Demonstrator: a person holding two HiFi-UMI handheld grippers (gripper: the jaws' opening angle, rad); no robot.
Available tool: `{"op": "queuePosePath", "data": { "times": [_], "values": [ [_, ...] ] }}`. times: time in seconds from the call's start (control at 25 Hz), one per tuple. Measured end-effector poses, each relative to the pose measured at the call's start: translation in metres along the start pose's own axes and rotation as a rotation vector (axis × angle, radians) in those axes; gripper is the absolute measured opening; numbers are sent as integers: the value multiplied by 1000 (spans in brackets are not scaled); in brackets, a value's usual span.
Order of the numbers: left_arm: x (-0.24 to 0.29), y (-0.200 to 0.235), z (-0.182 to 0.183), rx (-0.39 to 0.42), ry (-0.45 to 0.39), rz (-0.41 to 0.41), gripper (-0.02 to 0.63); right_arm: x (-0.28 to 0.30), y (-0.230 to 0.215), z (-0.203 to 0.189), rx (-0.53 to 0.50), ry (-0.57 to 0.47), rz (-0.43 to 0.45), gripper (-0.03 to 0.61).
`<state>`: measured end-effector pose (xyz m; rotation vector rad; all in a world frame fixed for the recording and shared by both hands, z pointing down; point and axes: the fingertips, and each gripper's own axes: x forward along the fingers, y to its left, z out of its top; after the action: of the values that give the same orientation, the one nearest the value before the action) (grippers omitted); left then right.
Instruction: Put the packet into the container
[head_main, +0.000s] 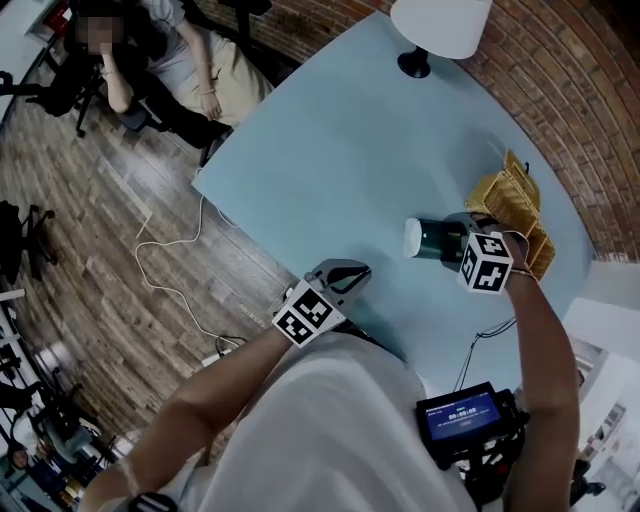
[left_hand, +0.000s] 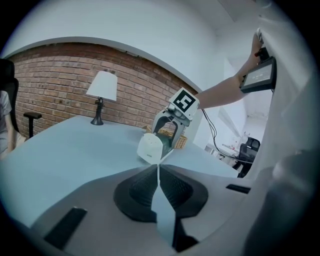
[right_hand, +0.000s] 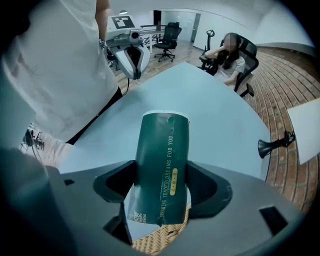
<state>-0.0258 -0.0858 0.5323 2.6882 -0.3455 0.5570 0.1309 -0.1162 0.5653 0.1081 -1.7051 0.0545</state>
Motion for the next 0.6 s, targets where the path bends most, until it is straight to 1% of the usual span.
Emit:
{"op": "queuePosePath", "data": {
  "times": [0.28,0.44,0.52,0.6],
  "values": [
    [17,-19,7,62,20,-96,21,-19,27,-22,196,-1,-54,333],
    [29,-36,10,92,35,-159,21,-29,38,-42,304,8,-77,331],
    [34,-44,13,92,39,-190,22,-35,38,-55,358,11,-101,331],
    [37,-51,17,71,38,-220,21,-42,37,-67,412,11,-134,330]
  ]
}}
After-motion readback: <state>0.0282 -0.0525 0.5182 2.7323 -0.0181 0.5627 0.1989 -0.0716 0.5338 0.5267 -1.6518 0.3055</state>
